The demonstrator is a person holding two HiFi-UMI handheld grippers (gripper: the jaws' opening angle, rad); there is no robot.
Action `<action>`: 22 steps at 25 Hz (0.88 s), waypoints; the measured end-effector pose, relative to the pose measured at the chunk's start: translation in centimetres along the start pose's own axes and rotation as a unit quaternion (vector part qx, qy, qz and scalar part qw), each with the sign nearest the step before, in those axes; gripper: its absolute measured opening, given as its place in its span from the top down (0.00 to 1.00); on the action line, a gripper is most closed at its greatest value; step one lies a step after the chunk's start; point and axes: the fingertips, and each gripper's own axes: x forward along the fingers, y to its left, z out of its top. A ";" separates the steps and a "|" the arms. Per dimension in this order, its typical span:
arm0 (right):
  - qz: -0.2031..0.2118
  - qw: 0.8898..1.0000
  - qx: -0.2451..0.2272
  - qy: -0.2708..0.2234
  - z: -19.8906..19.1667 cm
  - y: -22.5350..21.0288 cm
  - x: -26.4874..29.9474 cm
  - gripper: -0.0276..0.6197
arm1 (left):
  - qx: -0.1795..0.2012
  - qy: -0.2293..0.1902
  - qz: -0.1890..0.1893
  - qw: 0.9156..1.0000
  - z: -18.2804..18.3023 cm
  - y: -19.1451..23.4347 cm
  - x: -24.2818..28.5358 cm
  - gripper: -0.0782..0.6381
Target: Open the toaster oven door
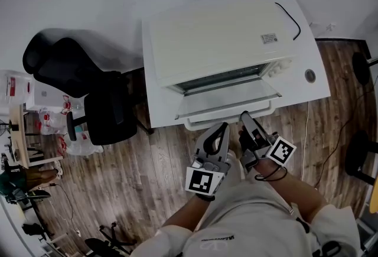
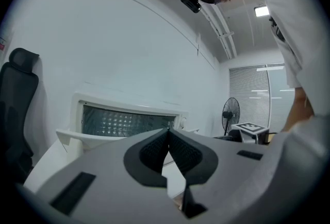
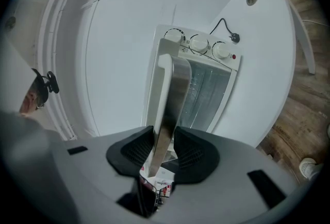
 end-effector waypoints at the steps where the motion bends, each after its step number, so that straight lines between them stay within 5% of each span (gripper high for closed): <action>1: -0.002 1.000 0.001 0.000 -0.1 -0.1 -0.2 0.75 | -0.004 0.004 -0.002 1.000 -0.2 -0.2 0.0 0.88; 22: -0.073 0.997 0.020 0.013 -3.9 -5.1 -4.4 0.77 | -0.005 0.028 -0.021 0.999 -3.7 -2.3 -1.0 0.88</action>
